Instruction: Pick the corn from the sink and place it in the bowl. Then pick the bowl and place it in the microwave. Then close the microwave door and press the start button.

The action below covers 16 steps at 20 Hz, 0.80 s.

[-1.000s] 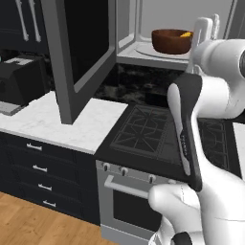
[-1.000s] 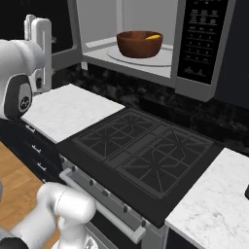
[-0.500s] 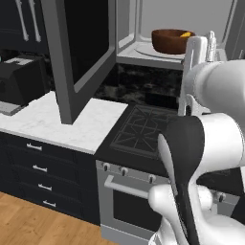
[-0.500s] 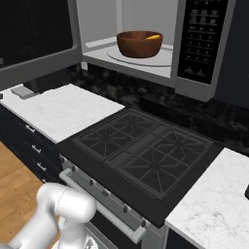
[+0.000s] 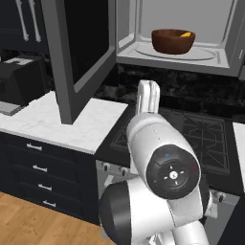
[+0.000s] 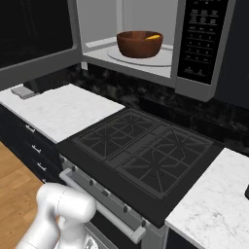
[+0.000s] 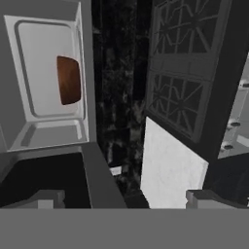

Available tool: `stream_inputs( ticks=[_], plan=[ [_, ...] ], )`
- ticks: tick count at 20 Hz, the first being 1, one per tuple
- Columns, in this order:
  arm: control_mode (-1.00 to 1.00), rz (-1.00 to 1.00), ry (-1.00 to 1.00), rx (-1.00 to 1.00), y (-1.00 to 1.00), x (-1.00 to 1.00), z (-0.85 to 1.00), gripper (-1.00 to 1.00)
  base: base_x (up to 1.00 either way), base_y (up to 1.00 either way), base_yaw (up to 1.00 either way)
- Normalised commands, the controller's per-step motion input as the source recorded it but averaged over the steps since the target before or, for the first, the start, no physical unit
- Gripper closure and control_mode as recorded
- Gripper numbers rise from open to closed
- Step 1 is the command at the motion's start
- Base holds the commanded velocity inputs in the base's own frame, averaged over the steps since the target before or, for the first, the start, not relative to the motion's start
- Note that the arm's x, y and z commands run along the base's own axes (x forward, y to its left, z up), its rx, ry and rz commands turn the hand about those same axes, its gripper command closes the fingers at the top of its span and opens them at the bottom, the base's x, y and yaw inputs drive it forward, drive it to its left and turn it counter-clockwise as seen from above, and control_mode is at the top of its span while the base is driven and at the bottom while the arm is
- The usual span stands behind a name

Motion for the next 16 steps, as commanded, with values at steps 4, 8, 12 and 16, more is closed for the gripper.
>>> stream_inputs(
  ticks=[4, 8, 12, 16],
  plan=[
    [-1.00, -0.08, -0.03, 0.00, 0.59, 0.12, -0.40, -1.00, 0.00, 0.00, 0.00],
    [-1.00, -0.07, 0.00, 0.00, 0.49, 0.16, -0.31, -1.00, 0.00, 0.00, 0.00],
    [-1.00, -0.07, -0.04, 0.00, 0.58, 0.01, -0.26, -1.00, 0.00, 0.00, 0.00],
    [-1.00, -0.05, -0.06, -0.03, 0.71, 0.01, -0.21, -1.00, 0.00, 0.00, 0.00]
  ],
)
